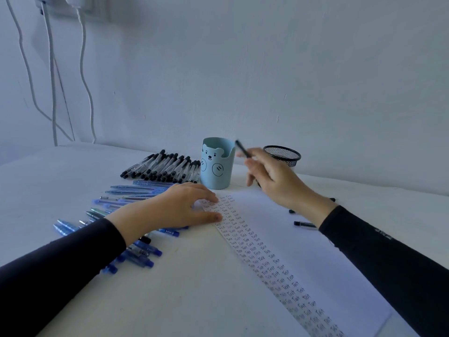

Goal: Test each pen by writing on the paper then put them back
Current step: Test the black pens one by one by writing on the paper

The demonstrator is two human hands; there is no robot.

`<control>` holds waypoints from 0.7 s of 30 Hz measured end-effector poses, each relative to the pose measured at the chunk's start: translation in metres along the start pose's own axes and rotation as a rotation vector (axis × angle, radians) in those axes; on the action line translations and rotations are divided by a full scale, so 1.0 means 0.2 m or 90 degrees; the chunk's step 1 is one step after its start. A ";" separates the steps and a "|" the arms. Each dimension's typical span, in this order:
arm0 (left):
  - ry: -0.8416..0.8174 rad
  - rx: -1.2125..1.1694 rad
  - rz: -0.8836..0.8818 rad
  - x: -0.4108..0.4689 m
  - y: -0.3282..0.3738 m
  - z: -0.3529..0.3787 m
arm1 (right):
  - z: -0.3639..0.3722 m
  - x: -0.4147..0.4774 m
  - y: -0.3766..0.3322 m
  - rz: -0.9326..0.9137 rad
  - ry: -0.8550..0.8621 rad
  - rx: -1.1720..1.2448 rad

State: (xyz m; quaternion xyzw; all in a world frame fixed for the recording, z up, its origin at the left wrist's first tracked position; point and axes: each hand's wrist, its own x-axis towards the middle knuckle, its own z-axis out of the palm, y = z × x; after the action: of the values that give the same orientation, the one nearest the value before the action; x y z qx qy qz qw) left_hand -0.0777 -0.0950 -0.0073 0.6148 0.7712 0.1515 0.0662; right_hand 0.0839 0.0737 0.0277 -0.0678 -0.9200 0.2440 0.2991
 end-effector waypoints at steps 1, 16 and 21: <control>-0.001 -0.001 -0.003 0.00 0.00 0.00 | 0.00 -0.03 0.02 -0.021 -0.025 -0.004; 0.008 -0.026 -0.013 0.01 -0.04 0.02 | 0.01 -0.30 0.13 0.030 -0.199 -0.057; 0.088 -0.012 0.062 0.01 -0.02 0.02 | -0.20 -0.23 0.11 0.161 -0.215 -0.053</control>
State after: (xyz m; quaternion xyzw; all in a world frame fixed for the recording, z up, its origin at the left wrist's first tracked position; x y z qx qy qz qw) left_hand -0.0800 -0.0929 -0.0117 0.6393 0.7414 0.2037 0.0110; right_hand 0.1443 0.0963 0.0214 -0.1532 -0.9505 0.2491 0.1050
